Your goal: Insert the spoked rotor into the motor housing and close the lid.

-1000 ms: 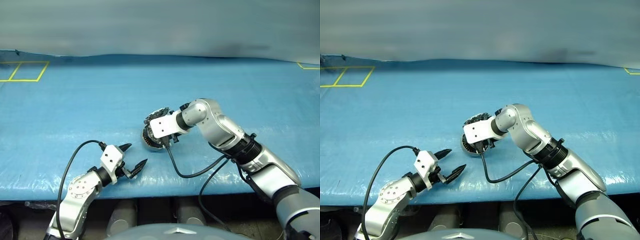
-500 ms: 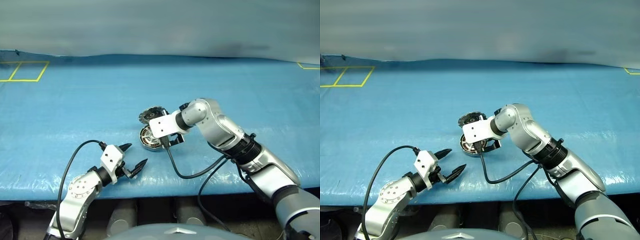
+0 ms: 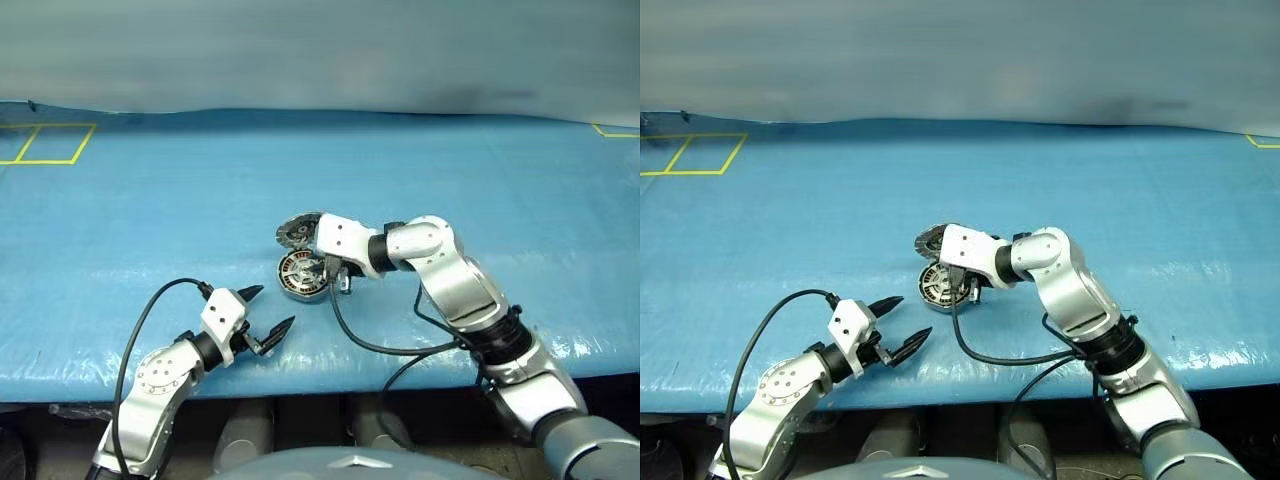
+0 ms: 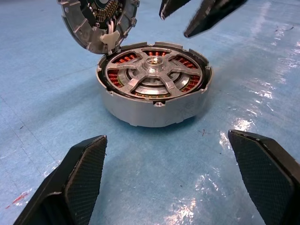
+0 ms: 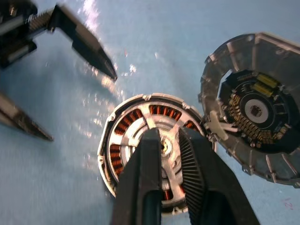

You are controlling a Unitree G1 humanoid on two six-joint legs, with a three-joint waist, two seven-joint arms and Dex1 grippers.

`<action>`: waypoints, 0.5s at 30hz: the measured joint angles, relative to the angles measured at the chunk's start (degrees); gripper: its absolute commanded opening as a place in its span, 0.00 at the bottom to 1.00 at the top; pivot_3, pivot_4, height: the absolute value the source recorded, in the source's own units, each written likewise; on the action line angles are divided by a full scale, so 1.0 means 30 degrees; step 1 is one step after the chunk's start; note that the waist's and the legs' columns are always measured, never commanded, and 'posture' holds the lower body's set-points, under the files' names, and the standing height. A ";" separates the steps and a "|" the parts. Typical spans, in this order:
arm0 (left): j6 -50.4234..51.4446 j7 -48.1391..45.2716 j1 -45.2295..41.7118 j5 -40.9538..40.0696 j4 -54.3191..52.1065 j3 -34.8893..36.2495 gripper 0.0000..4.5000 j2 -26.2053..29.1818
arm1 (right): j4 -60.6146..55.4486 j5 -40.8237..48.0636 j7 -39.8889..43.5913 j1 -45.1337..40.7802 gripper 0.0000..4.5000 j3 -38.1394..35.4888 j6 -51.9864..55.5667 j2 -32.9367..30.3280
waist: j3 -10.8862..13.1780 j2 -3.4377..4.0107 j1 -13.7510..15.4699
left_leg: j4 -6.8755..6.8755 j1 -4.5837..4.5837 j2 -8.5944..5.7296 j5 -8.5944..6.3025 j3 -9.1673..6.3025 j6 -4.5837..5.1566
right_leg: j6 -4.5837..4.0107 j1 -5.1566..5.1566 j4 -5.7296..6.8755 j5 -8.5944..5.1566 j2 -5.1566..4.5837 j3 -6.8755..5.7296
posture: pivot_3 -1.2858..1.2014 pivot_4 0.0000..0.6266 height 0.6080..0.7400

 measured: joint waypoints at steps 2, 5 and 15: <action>0.0005 0.0022 -0.0020 -0.0004 -0.0001 0.0058 1.00 0.0052 | -0.0742 0.0288 -0.2077 0.1363 0.00 -0.0947 0.1466 0.1841 | -0.0002 0.0002 0.0008 | -0.0004 -0.0002 -0.0002 0.0000 -0.0004 0.0000 | -0.0008 0.0000 -0.0003 -0.0005 0.0000 -0.0001 | 0.52 0.24 1.00; 0.0035 0.0016 -0.0171 -0.0028 -0.0003 0.0120 1.00 0.0101 | -0.1001 0.0673 -0.4974 0.2909 0.00 -0.1818 0.2776 0.4378 | -0.0002 0.0004 -0.0010 | -0.0003 -0.0007 -0.0004 0.0000 0.0003 -0.0001 | -0.0007 -0.0008 -0.0001 -0.0004 -0.0003 0.0003 | 0.52 0.24 1.00; 0.0195 0.0010 -0.0401 -0.0136 -0.0007 0.0138 1.00 0.0401 | -0.0658 0.2158 -0.9096 0.4339 0.00 -0.2589 0.2791 0.6227 | -0.0004 0.0006 -0.0042 | -0.0013 -0.0004 -0.0002 0.0001 -0.0001 -0.0001 | -0.0010 -0.0006 -0.0008 -0.0007 -0.0001 -0.0001 | 0.52 0.24 1.00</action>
